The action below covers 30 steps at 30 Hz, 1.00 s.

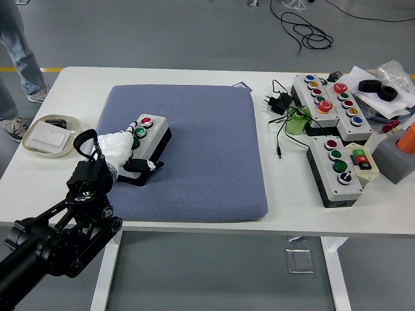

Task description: Pick up the button,place it on the desk,press the button,press the button

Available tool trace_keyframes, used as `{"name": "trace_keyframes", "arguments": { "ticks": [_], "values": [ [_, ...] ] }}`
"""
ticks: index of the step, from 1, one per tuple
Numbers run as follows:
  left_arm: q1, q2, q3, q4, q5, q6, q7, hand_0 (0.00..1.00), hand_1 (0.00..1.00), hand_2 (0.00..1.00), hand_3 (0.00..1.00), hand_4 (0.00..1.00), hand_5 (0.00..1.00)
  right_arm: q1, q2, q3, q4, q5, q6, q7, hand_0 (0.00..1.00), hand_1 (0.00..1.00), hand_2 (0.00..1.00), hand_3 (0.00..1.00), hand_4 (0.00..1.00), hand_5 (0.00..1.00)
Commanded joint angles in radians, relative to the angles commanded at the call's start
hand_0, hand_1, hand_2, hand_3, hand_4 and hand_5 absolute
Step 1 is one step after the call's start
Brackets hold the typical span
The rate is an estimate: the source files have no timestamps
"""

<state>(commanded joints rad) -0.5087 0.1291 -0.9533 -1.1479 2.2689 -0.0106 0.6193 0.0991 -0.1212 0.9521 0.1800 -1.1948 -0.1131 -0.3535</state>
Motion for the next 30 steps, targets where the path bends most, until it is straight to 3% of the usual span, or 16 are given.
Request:
{"name": "trace_keyframes", "arguments": {
  "ticks": [4, 5, 11, 12, 17, 18, 22, 23, 24, 29, 30],
  "values": [
    [-0.002, 0.007, 0.001, -0.007, 0.0, 0.044, 0.004, 0.397, 0.489, 0.629, 0.998, 0.891, 0.274, 0.001, 0.0, -0.003, 0.0, 0.005, 0.0, 0.0, 0.631, 0.548, 0.622, 0.568, 0.31, 0.244],
    [-0.003, 0.008, 0.001, -0.01, 0.0, 0.058, 0.003, 0.33, 0.324, 0.376, 0.839, 0.587, 0.002, 0.002, 0.0, -0.004, 0.0, 0.006, 0.0, 0.0, 0.631, 0.547, 0.622, 0.568, 0.31, 0.246],
    [-0.007, 0.013, -0.004, -0.013, 0.0, 0.087, -0.02, 0.33, 0.324, 0.376, 0.839, 0.587, 0.002, 0.005, 0.001, -0.007, 0.0, 0.008, 0.0, 0.0, 0.631, 0.547, 0.622, 0.568, 0.31, 0.246],
    [-0.007, 0.014, -0.004, -0.011, 0.0, 0.085, -0.024, 0.274, 0.234, 0.247, 0.582, 0.552, 0.002, 0.005, 0.001, -0.007, 0.0, 0.008, 0.0, 0.0, 0.631, 0.547, 0.622, 0.568, 0.311, 0.245],
    [-0.006, 0.019, -0.006, 0.009, 0.0, 0.025, -0.051, 0.274, 0.234, 0.247, 0.582, 0.552, 0.002, 0.006, 0.001, -0.008, 0.0, 0.012, 0.0, 0.0, 0.631, 0.547, 0.622, 0.568, 0.311, 0.245],
    [-0.006, 0.019, -0.005, 0.01, 0.0, 0.018, -0.053, 0.275, 0.221, 0.229, 0.468, 0.52, 0.002, 0.006, 0.001, -0.008, 0.0, 0.012, 0.0, 0.0, 0.631, 0.547, 0.622, 0.568, 0.31, 0.245],
    [-0.007, 0.023, -0.001, 0.012, 0.0, -0.008, -0.062, 0.275, 0.221, 0.229, 0.468, 0.52, 0.002, 0.006, 0.001, -0.008, 0.0, 0.011, 0.0, 0.0, 0.631, 0.547, 0.622, 0.568, 0.31, 0.245],
    [-0.009, 0.024, 0.002, 0.01, 0.0, -0.009, -0.071, 0.275, 0.221, 0.229, 0.468, 0.52, 0.002, 0.006, 0.001, -0.007, 0.0, 0.01, 0.0, 0.0, 0.631, 0.547, 0.622, 0.568, 0.31, 0.245],
    [-0.012, 0.027, 0.005, 0.01, 0.0, -0.004, -0.084, 0.258, 0.189, 0.201, 0.407, 0.5, 0.002, 0.006, 0.001, -0.006, 0.0, 0.009, 0.0, 0.0, 0.63, 0.547, 0.622, 0.569, 0.31, 0.245],
    [-0.026, 0.045, 0.019, 0.015, 0.0, 0.007, -0.179, 0.258, 0.189, 0.201, 0.407, 0.5, 0.002, 0.007, 0.001, -0.007, 0.0, 0.011, 0.0, 0.0, 0.63, 0.547, 0.622, 0.569, 0.31, 0.245],
    [-0.03, 0.051, 0.022, 0.017, 0.0, 0.008, -0.202, 0.263, 0.142, 0.147, 0.284, 0.418, 0.002, 0.008, 0.001, -0.007, 0.0, 0.011, -0.001, 0.0, 0.629, 0.547, 0.622, 0.568, 0.31, 0.245]
  ]
}}
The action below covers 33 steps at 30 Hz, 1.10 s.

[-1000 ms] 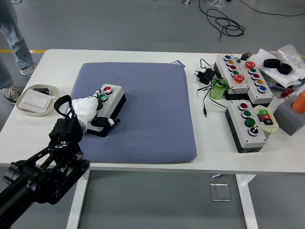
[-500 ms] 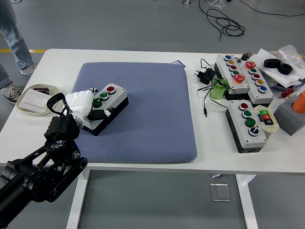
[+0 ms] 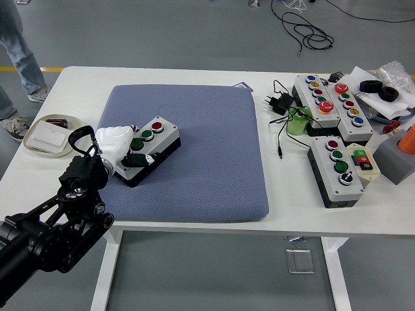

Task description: Pick up the button,place it on the desk,press the button,press the button

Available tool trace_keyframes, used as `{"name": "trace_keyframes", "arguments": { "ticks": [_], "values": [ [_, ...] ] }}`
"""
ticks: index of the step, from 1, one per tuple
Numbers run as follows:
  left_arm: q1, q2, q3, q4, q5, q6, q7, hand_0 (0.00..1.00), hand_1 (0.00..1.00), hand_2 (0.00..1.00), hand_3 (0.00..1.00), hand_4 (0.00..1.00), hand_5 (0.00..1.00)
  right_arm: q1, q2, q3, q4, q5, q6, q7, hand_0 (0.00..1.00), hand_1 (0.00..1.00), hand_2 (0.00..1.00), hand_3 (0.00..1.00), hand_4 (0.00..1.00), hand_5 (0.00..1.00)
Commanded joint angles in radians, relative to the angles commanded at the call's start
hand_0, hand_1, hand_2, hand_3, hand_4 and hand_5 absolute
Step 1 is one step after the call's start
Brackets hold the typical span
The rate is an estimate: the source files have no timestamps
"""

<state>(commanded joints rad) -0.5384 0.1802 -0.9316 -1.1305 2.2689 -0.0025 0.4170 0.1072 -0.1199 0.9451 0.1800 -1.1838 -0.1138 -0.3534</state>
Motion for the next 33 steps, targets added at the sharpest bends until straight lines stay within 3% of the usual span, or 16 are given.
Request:
{"name": "trace_keyframes", "arguments": {
  "ticks": [2, 8, 11, 12, 17, 18, 20, 23, 24, 28, 33],
  "values": [
    [-0.002, 0.005, 0.002, 0.002, 0.0, 0.001, -0.03, 0.263, 0.142, 0.147, 0.284, 0.418, 0.002, 0.001, 0.0, 0.0, 0.0, 0.0, 0.0, 0.0, 0.629, 0.547, 0.622, 0.568, 0.31, 0.245],
    [-0.033, 0.047, 0.014, 0.019, 0.0, 0.006, -0.214, 0.276, 0.155, 0.14, 0.258, 0.453, 0.002, 0.002, 0.0, 0.0, 0.0, 0.0, 0.0, 0.0, 0.63, 0.547, 0.622, 0.57, 0.312, 0.244],
    [-0.056, 0.07, 0.01, 0.047, 0.0, -0.018, -0.312, 0.276, 0.155, 0.14, 0.258, 0.453, 0.002, 0.003, 0.0, 0.001, 0.0, -0.001, 0.0, -0.001, 0.63, 0.547, 0.622, 0.57, 0.312, 0.244],
    [-0.06, 0.074, 0.009, 0.052, 0.0, -0.027, -0.349, 0.414, 0.21, 0.14, 0.209, 0.494, 0.002, 0.003, 0.0, 0.001, 0.0, -0.001, 0.0, -0.001, 0.63, 0.548, 0.622, 0.569, 0.312, 0.245],
    [-0.078, 0.1, -0.007, 0.079, 0.0, -0.041, -0.513, 0.414, 0.21, 0.14, 0.209, 0.494, 0.002, 0.003, 0.001, 0.0, 0.0, -0.002, 0.0, -0.001, 0.63, 0.548, 0.622, 0.569, 0.312, 0.245],
    [-0.08, 0.104, -0.008, 0.082, 0.0, -0.041, -0.544, 0.44, 0.217, 0.141, 0.19, 0.396, 0.002, 0.003, 0.001, 0.0, 0.0, -0.003, 0.0, -0.001, 0.63, 0.548, 0.622, 0.569, 0.31, 0.246],
    [-0.092, 0.118, -0.001, 0.081, 0.0, -0.042, -0.604, 0.44, 0.217, 0.141, 0.19, 0.396, 0.002, 0.003, 0.001, 0.001, 0.0, -0.003, 0.001, -0.002, 0.63, 0.548, 0.622, 0.569, 0.31, 0.246],
    [-0.108, 0.133, 0.024, 0.067, 0.0, -0.047, -0.645, 0.44, 0.217, 0.141, 0.19, 0.396, 0.002, 0.004, 0.001, 0.001, 0.0, -0.004, 0.001, -0.002, 0.63, 0.548, 0.622, 0.569, 0.31, 0.246],
    [-0.113, 0.137, 0.034, 0.061, 0.0, -0.055, -0.649, 0.46, 0.232, 0.151, 0.189, 0.346, 0.002, 0.004, 0.001, 0.001, 0.0, -0.004, 0.001, -0.002, 0.63, 0.549, 0.622, 0.569, 0.31, 0.249],
    [-0.133, 0.148, 0.076, 0.051, 0.0, -0.07, -0.663, 0.46, 0.232, 0.151, 0.189, 0.346, 0.002, 0.004, 0.002, 0.003, 0.0, -0.008, 0.002, -0.003, 0.63, 0.549, 0.622, 0.569, 0.31, 0.249],
    [-0.157, 0.153, 0.129, 0.061, 0.0, -0.048, -0.683, 0.48, 0.247, 0.165, 0.196, 0.337, 0.002, 0.003, 0.002, 0.003, 0.0, -0.006, 0.001, -0.003, 0.631, 0.548, 0.623, 0.57, 0.309, 0.25]
  ]
}}
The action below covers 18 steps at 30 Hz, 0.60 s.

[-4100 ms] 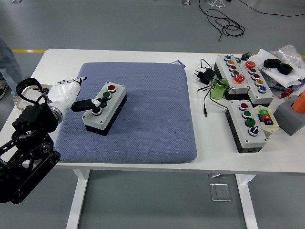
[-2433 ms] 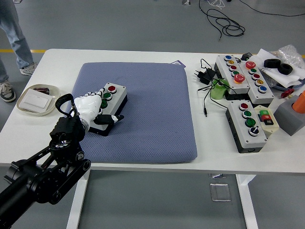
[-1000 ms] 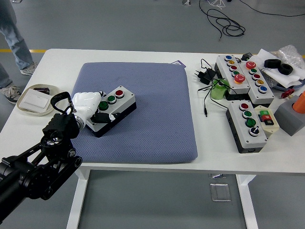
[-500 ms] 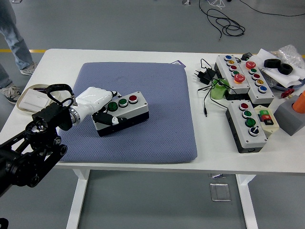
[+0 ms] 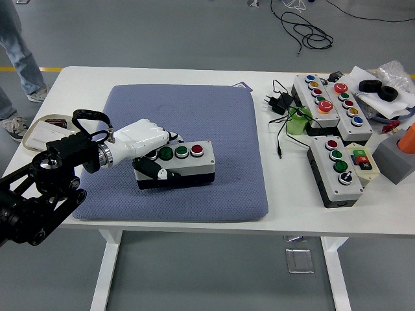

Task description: Pick up the button,place it on the desk,press the button,press the button

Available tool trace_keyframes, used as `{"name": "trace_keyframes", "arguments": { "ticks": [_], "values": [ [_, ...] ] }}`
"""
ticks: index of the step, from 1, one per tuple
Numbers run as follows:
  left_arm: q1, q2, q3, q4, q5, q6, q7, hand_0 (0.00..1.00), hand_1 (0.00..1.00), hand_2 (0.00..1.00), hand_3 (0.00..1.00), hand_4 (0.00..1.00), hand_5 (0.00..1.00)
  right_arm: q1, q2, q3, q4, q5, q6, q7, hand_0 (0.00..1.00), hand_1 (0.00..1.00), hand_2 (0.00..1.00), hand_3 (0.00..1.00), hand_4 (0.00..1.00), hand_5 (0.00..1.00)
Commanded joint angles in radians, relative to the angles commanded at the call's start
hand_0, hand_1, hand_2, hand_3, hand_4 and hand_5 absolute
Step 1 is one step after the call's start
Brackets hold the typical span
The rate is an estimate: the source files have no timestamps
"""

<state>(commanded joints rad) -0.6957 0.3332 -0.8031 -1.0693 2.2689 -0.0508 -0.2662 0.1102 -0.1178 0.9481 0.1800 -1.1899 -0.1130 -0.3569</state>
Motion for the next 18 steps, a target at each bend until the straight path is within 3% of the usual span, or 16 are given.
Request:
{"name": "trace_keyframes", "arguments": {
  "ticks": [8, 9, 10, 14, 15, 18],
  "values": [
    [-0.031, 0.005, 0.054, 0.024, 0.0, 0.004, -0.028, 0.486, 0.275, 0.192, 0.206, 0.356, 0.002, -0.002, -0.001, 0.002, 0.0, -0.006, 0.001, -0.001, 0.631, 0.549, 0.623, 0.569, 0.309, 0.251],
    [-0.033, 0.006, 0.059, 0.027, 0.0, 0.006, -0.032, 0.471, 0.298, 0.287, 0.302, 0.436, 0.002, -0.002, -0.001, 0.002, 0.0, -0.006, 0.001, -0.001, 0.631, 0.549, 0.623, 0.569, 0.309, 0.252],
    [-0.033, 0.006, 0.06, 0.028, 0.0, 0.007, -0.032, 0.471, 0.298, 0.287, 0.302, 0.436, 0.002, -0.002, -0.001, 0.002, 0.0, -0.006, 0.001, -0.001, 0.631, 0.549, 0.623, 0.569, 0.309, 0.252],
    [-0.035, 0.008, 0.071, 0.043, 0.0, 0.043, -0.046, 0.471, 0.298, 0.287, 0.302, 0.436, 0.002, -0.005, -0.001, 0.001, 0.0, -0.008, 0.002, -0.002, 0.631, 0.549, 0.623, 0.569, 0.309, 0.252],
    [-0.035, 0.008, 0.07, 0.046, 0.0, 0.05, -0.049, 0.469, 0.404, 0.416, 0.531, 0.411, 0.002, -0.005, -0.001, 0.002, 0.0, -0.009, 0.002, -0.003, 0.632, 0.549, 0.624, 0.569, 0.31, 0.253],
    [-0.035, 0.01, 0.071, 0.047, 0.0, 0.063, -0.056, 0.469, 0.404, 0.416, 0.531, 0.411, 0.002, -0.007, -0.001, 0.003, 0.0, -0.012, 0.003, -0.003, 0.632, 0.549, 0.624, 0.569, 0.31, 0.253]
  ]
}}
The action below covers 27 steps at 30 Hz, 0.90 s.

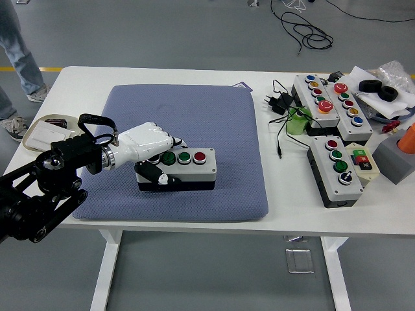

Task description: Pick up the button,place it on the desk,press the button,press the button

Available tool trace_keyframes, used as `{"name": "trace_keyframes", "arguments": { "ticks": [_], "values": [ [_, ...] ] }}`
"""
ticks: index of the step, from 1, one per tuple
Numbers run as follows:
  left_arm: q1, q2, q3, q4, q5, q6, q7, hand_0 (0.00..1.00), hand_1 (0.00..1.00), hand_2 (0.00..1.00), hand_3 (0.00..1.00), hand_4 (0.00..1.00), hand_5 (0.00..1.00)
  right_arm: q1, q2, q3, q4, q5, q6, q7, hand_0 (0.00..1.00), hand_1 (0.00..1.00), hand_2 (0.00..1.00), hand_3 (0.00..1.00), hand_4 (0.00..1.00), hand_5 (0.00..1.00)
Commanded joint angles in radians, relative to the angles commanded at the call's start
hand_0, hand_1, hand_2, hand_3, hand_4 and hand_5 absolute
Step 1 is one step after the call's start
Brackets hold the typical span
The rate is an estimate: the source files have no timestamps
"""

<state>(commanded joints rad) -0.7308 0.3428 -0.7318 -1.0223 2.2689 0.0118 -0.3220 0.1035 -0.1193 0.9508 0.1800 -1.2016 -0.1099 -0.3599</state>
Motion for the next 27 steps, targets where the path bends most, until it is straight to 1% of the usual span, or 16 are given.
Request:
{"name": "trace_keyframes", "arguments": {
  "ticks": [2, 3, 8, 9, 14, 15, 18, 20, 21, 22, 24, 25, 26, 27],
  "values": [
    [-0.001, 0.002, 0.003, -0.001, 0.0, 0.009, -0.005, 0.469, 0.404, 0.416, 0.531, 0.411, 0.002, -0.001, 0.0, 0.0, 0.0, -0.001, 0.0, 0.0, 0.632, 0.549, 0.624, 0.569, 0.31, 0.253],
    [-0.002, 0.003, 0.005, -0.001, 0.0, 0.015, -0.008, 0.541, 0.674, 0.76, 0.968, 0.766, 0.051, -0.001, 0.0, 0.001, 0.0, -0.001, 0.0, 0.0, 0.631, 0.549, 0.624, 0.569, 0.31, 0.253],
    [-0.005, 0.007, 0.01, 0.001, 0.0, 0.032, -0.017, 0.541, 0.674, 0.76, 0.968, 0.766, 0.051, 0.0, 0.0, 0.002, 0.0, -0.003, 0.001, 0.001, 0.631, 0.549, 0.624, 0.569, 0.31, 0.253],
    [-0.005, 0.007, 0.01, 0.002, 0.0, 0.033, -0.017, 0.756, 0.817, 0.896, 0.998, 0.977, 0.296, 0.0, 0.0, 0.002, 0.0, -0.003, 0.001, 0.001, 0.631, 0.549, 0.623, 0.569, 0.31, 0.252],
    [-0.009, 0.005, 0.005, 0.012, 0.0, 0.032, -0.011, 0.756, 0.817, 0.896, 0.998, 0.977, 0.296, 0.003, 0.001, 0.003, 0.0, -0.003, 0.001, 0.002, 0.631, 0.549, 0.623, 0.569, 0.31, 0.252],
    [-0.009, 0.006, 0.004, 0.012, 0.0, 0.03, -0.011, 0.832, 0.868, 0.95, 0.998, 0.998, 0.369, 0.004, 0.0, 0.002, 0.0, -0.002, 0.001, 0.002, 0.632, 0.549, 0.624, 0.569, 0.31, 0.252],
    [-0.007, 0.008, -0.001, 0.006, 0.0, 0.015, -0.008, 0.832, 0.868, 0.95, 0.998, 0.998, 0.369, 0.005, 0.001, 0.001, 0.0, -0.001, 0.001, 0.002, 0.632, 0.549, 0.624, 0.569, 0.31, 0.252],
    [0.004, 0.014, -0.02, -0.019, 0.0, -0.017, -0.006, 0.832, 0.868, 0.95, 0.998, 0.998, 0.369, 0.006, 0.001, 0.002, 0.0, -0.003, 0.001, 0.002, 0.632, 0.549, 0.624, 0.569, 0.31, 0.252],
    [0.008, 0.017, -0.029, -0.032, 0.0, -0.029, -0.005, 0.924, 0.939, 0.998, 0.998, 0.998, 0.459, 0.006, 0.001, 0.002, 0.0, -0.003, 0.001, 0.002, 0.632, 0.549, 0.624, 0.569, 0.311, 0.252],
    [0.013, 0.019, -0.036, -0.04, 0.0, -0.037, -0.005, 0.924, 0.939, 0.998, 0.998, 0.998, 0.459, 0.006, 0.001, 0.002, 0.0, -0.003, 0.001, 0.002, 0.632, 0.549, 0.624, 0.569, 0.311, 0.252],
    [0.037, 0.03, -0.085, -0.096, 0.0, -0.06, -0.001, 0.924, 0.939, 0.998, 0.998, 0.998, 0.459, 0.006, 0.001, 0.002, 0.0, -0.003, 0.001, 0.002, 0.632, 0.549, 0.624, 0.569, 0.311, 0.252],
    [0.044, 0.032, -0.104, -0.117, 0.0, -0.065, 0.0, 0.924, 0.939, 0.998, 0.998, 0.998, 0.459, 0.006, 0.001, 0.003, 0.0, -0.004, 0.001, 0.002, 0.632, 0.549, 0.624, 0.569, 0.311, 0.252],
    [0.046, 0.033, -0.11, -0.125, 0.0, -0.066, 0.001, 0.924, 0.939, 0.998, 0.998, 0.998, 0.459, 0.006, 0.001, 0.003, 0.0, -0.004, 0.001, 0.002, 0.632, 0.549, 0.624, 0.569, 0.311, 0.252],
    [0.059, 0.036, -0.136, -0.154, 0.0, -0.071, 0.004, 0.942, 0.946, 0.998, 0.998, 0.998, 0.455, 0.005, 0.001, 0.003, 0.0, -0.003, 0.0, 0.002, 0.632, 0.549, 0.624, 0.569, 0.311, 0.25]
  ]
}}
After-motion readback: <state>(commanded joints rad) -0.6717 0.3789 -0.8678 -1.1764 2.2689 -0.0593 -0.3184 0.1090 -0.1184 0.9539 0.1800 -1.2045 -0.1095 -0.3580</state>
